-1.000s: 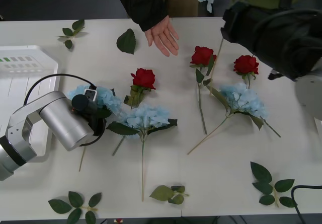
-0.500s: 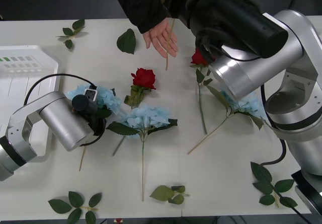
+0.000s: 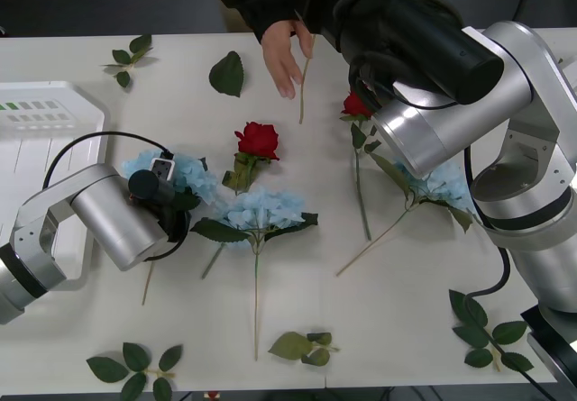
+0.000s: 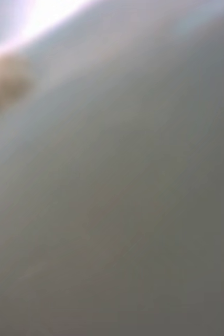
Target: Place the red flowers into the right box and the blue flowers into the left box. If a person shows an open palm, hand one flower to the person first, then continue sorting.
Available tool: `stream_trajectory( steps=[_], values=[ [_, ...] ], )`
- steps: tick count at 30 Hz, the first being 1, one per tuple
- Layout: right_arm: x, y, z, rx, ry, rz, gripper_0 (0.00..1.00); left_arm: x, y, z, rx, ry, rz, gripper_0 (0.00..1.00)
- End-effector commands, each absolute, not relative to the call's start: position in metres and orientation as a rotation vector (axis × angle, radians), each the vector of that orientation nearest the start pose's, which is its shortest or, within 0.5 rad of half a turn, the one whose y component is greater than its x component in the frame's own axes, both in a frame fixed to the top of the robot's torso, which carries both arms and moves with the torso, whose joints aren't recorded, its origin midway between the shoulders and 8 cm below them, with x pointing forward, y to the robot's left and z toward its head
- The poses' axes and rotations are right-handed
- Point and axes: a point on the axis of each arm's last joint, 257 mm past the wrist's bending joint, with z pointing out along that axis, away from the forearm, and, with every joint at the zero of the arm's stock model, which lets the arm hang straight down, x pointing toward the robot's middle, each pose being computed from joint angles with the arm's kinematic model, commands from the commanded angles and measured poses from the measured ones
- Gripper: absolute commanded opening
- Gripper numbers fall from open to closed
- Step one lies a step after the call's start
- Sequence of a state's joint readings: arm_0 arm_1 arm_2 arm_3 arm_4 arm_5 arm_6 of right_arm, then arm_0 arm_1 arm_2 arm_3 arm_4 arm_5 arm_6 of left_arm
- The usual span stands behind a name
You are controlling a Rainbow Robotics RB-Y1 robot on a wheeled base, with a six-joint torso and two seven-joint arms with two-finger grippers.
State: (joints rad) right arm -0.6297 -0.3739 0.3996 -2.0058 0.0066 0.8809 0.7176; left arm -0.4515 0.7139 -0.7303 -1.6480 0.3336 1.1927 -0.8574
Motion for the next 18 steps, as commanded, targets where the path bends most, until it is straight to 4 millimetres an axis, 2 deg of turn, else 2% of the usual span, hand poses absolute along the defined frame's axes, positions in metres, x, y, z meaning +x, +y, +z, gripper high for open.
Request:
stream_trajectory(
  steps=[1, 14, 16, 17, 18],
  values=[
    [0.5556, -0.0212, 0.0643, -0.058, 1.527, 0.574, 0.0, 0.46, 0.2477, -0.3832, 0.152, 2.609, 0.193, 0.0],
    [0.556, -0.0221, 0.0645, -0.053, 1.527, 0.574, 0.0, 0.4598, 0.2475, -0.3834, 0.154, 2.61, 0.192, 0.0],
    [0.5561, -0.0225, 0.0648, -0.05, 1.527, 0.576, 0.35, 0.4598, 0.2475, -0.3834, 0.154, 2.61, 0.192, 0.0],
    [0.5563, -0.0226, 0.063, -0.049, 1.533, 0.573, 0.59, 0.4596, 0.2475, -0.3836, 0.156, 2.61, 0.194, 0.0],
    [0.5567, -0.0236, 0.0623, -0.046, 1.537, 0.571, 0.71, 0.4603, 0.248, -0.383, 0.155, 2.608, 0.195, 0.0]
  ],
)
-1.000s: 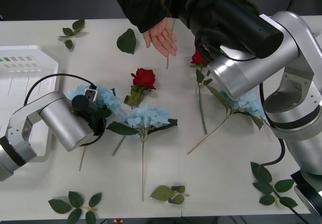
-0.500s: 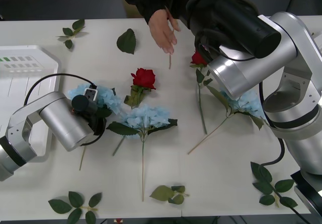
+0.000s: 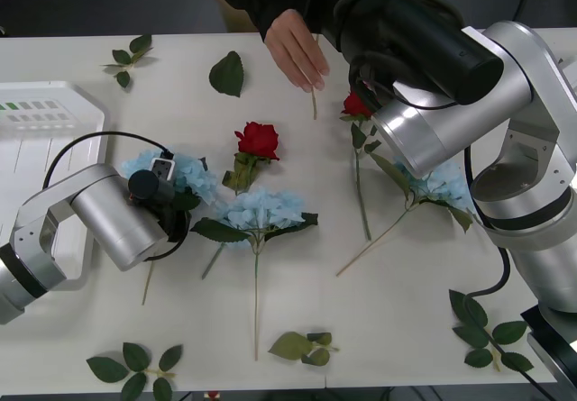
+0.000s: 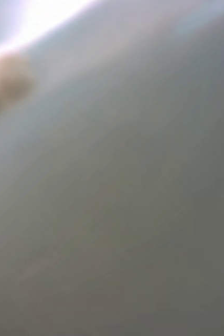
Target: Place the red flowers into the right box and the blue flowers into the left box. If a person shows an open palm, hand one flower to the person first, then continue sorting.
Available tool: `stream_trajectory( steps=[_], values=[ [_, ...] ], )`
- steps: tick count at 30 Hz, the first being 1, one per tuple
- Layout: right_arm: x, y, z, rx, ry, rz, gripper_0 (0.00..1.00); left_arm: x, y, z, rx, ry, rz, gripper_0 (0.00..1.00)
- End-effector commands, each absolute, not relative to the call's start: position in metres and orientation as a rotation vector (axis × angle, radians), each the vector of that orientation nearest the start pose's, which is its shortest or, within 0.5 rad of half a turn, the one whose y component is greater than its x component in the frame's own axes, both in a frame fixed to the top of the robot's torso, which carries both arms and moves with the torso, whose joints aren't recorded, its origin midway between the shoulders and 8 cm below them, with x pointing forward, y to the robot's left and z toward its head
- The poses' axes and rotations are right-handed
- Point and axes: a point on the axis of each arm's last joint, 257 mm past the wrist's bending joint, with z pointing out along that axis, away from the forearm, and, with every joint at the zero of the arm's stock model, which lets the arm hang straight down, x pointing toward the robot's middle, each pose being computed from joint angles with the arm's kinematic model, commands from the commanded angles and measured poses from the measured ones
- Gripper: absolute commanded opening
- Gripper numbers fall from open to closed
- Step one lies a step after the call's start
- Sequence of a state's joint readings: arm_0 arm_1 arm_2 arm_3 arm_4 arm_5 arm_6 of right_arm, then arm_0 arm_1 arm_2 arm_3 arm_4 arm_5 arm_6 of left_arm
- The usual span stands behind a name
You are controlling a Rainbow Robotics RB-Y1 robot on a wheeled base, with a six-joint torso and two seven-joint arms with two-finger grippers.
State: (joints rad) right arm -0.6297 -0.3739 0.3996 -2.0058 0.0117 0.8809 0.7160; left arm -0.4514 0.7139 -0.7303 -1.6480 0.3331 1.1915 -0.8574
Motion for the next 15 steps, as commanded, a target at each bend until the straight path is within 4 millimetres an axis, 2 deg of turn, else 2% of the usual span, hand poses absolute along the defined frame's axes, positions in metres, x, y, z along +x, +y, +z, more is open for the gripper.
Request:
stream_trajectory(
  steps=[1, 2, 3, 7, 9, 12, 15],
  values=[
    [0.557, -0.023, 0.062, -0.046, 1.538, 0.574, 0.8, 0.46, 0.248, -0.383, 0.157, 2.608, 0.196, 0.0],
    [0.556, -0.022, 0.061, -0.046, 1.542, 0.58, 0.87, 0.46, 0.248, -0.383, 0.159, 2.607, 0.198, 0.0],
    [0.556, -0.023, 0.062, -0.046, 1.541, 0.581, 0.89, 0.461, 0.25, -0.383, 0.158, 2.607, 0.203, 0.0],
    [0.555, -0.024, 0.061, -0.047, 1.545, 0.583, 0.91, 0.461, 0.249, -0.382, 0.169, 2.602, 0.207, 0.0],
    [0.552, -0.032, 0.058, -0.047, 1.568, 0.581, 0.91, 0.461, 0.249, -0.382, 0.171, 2.602, 0.208, 0.0],
    [0.542, -0.05, 0.047, -0.058, 1.625, 0.569, 0.91, 0.462, 0.249, -0.382, 0.17, 2.601, 0.207, 0.0],
    [0.523, -0.082, 0.028, -0.062, 1.703, 0.572, 0.91, 0.462, 0.249, -0.382, 0.172, 2.601, 0.208, 0.0]
  ],
)
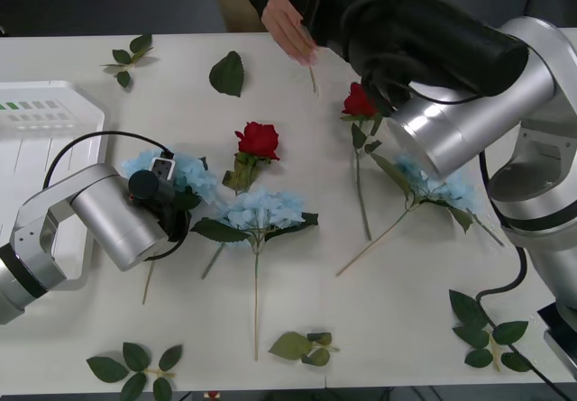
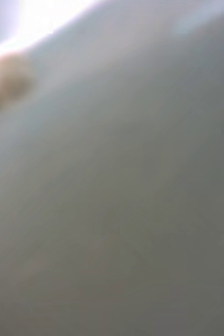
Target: Place the red flowers into the right box and the blue flowers into the left box. If a person shows an open palm, hand one flower to the person first, then continue sorting.
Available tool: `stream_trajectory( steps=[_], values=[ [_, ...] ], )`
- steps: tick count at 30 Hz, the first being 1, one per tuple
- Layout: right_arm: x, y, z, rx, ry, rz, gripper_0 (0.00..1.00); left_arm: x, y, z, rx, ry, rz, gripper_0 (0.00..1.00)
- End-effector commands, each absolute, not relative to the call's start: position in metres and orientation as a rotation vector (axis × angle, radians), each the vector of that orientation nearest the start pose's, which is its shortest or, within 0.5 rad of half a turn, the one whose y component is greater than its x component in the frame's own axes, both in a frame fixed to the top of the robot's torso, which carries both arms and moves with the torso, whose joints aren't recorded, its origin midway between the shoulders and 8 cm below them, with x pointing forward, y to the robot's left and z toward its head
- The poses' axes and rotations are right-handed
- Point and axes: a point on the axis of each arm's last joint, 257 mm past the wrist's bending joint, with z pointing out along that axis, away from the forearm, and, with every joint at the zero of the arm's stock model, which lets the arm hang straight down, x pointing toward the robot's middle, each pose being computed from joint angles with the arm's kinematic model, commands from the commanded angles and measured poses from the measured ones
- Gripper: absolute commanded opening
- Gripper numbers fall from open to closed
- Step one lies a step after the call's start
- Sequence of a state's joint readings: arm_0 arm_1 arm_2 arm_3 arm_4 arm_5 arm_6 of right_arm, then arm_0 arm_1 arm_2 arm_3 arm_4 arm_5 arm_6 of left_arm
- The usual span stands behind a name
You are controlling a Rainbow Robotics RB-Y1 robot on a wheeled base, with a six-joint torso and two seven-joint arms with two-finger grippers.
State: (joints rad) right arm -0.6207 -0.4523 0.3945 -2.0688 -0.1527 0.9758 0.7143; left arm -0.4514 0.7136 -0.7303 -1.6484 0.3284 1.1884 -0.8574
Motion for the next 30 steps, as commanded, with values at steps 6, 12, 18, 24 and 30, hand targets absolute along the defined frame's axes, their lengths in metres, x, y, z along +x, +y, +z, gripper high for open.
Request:
stream_trajectory(
  steps=[6, 12, 18, 24, 30],
  values=[
    [0.491, -0.155, -0.019, -0.021, 1.849, 0.59, 0.91, 0.461, 0.249, -0.382, 0.191, 2.602, 0.213, 0.0],
    [0.482, -0.225, -0.075, 0.003, 2.07, 0.546, 0.91, 0.462, 0.254, -0.364, 0.166, 2.614, 0.235, 0.0],
    [0.497, -0.281, -0.132, -0.015, 2.222, 0.459, 0.91, 0.463, 0.257, -0.304, 0.164, 2.64, 0.187, 0.0],
    [0.534, -0.331, -0.182, -0.047, 2.308, 0.267, 0.91, 0.471, 0.289, -0.222, 0.193, 2.643, 0.149, 0.0],
    [0.569, -0.334, -0.203, -0.082, 2.286, 0.172, 0.91, 0.474, 0.352, -0.16, 0.189, 2.65, 0.217, 0.0]
  ],
)
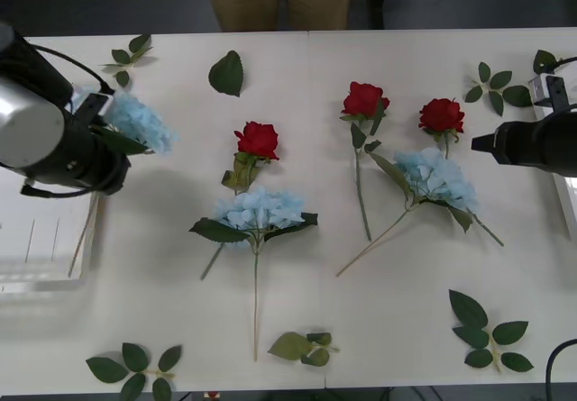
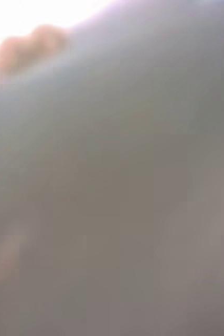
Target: Place the red flowers into the right box and the blue flowers into the left box. If a person shows an open palm, hand one flower to the person first, then continue sorting.
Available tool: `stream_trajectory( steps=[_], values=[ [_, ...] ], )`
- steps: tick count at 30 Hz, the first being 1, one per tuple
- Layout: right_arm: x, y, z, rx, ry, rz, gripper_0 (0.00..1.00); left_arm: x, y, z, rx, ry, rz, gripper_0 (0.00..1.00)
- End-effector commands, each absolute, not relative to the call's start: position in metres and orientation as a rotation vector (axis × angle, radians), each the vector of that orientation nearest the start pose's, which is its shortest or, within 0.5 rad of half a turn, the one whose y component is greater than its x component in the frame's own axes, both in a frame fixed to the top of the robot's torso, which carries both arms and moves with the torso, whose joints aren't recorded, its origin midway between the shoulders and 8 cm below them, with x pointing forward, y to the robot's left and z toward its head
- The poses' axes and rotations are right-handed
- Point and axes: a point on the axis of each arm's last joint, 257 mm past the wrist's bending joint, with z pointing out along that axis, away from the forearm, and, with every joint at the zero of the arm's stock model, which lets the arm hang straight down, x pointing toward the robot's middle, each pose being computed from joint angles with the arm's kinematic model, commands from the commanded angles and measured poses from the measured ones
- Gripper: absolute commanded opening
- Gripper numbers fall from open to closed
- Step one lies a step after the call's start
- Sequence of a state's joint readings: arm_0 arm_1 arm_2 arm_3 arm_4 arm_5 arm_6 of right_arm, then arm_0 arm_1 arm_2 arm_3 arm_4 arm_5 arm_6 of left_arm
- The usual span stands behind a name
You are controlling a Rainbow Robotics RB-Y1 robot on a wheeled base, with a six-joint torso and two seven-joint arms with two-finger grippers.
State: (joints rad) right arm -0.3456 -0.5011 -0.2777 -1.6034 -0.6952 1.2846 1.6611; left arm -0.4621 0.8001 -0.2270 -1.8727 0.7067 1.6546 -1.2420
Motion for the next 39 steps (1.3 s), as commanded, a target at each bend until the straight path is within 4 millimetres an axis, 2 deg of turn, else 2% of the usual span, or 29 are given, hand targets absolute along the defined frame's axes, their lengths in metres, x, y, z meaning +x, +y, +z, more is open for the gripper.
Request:
stream_trajectory(
  steps=[1, 5, 8, 11, 13, 17, 22, 23, 24, 25, 27, 28, 29, 30, 31, 39],
  values=[
    [0.576, -0.332, -0.206, -0.085, 2.285, 0.152, 0.91, 0.474, 0.366, -0.154, 0.185, 2.658, 0.227, 0.0],
    [0.599, -0.326, -0.213, -0.096, 2.276, 0.082, 0.91, 0.472, 0.43, -0.139, 0.122, 2.684, 0.256, 0.0],
    [0.607, -0.328, -0.224, -0.104, 2.298, 0.021, 0.91, 0.47, 0.476, -0.132, 0.054, 2.699, 0.262, 0.0],
    [0.614, -0.328, -0.238, -0.13, 2.32, -0.034, 0.91, 0.468, 0.524, -0.134, -0.026, 2.706, 0.262, 0.0],
    [0.618, -0.324, -0.244, -0.147, 2.318, -0.045, 0.91, 0.469, 0.547, -0.14, -0.06, 2.699, 0.27, 0.0],
    [0.618, -0.32, -0.26, -0.177, 2.346, -0.072, 0.91, 0.473, 0.572, -0.156, -0.132, 2.678, 0.267, 0.0],
    [0.619, -0.314, -0.281, -0.229, 2.375, -0.111, 0.91, 0.483, 0.584, -0.171, -0.186, 2.637, 0.271, 0.0],
    [0.619, -0.312, -0.284, -0.243, 2.374, -0.121, 0.91, 0.484, 0.588, -0.174, -0.2, 2.632, 0.276, 0.06],
    [0.62, -0.31, -0.287, -0.248, 2.372, -0.124, 0.91, 0.485, 0.59, -0.175, -0.205, 2.627, 0.286, 0.32],
    [0.62, -0.309, -0.289, -0.255, 2.369, -0.128, 0.91, 0.487, 0.593, -0.176, -0.207, 2.618, 0.292, 1.0],
    [0.621, -0.309, -0.289, -0.255, 2.365, -0.132, 0.8, 0.489, 0.593, -0.176, -0.214, 2.607, 0.287, 1.0],
    [0.621, -0.307, -0.288, -0.252, 2.364, -0.126, 0.58, 0.488, 0.595, -0.178, -0.219, 2.608, 0.293, 1.0],
    [0.621, -0.307, -0.289, -0.249, 2.366, -0.124, 0.3, 0.49, 0.594, -0.178, -0.22, 2.603, 0.288, 1.0],
    [0.621, -0.307, -0.289, -0.247, 2.366, -0.121, 0.11, 0.49, 0.595, -0.178, -0.222, 2.601, 0.29, 1.0],
    [0.621, -0.306, -0.289, -0.243, 2.366, -0.118, 0.0, 0.49, 0.596, -0.178, -0.225, 2.601, 0.293, 1.0],
    [0.622, -0.307, -0.284, -0.2, 2.36, -0.076, 0.0, 0.486, 0.595, -0.182, -0.22, 2.62, 0.295, 1.0]
  ],
)
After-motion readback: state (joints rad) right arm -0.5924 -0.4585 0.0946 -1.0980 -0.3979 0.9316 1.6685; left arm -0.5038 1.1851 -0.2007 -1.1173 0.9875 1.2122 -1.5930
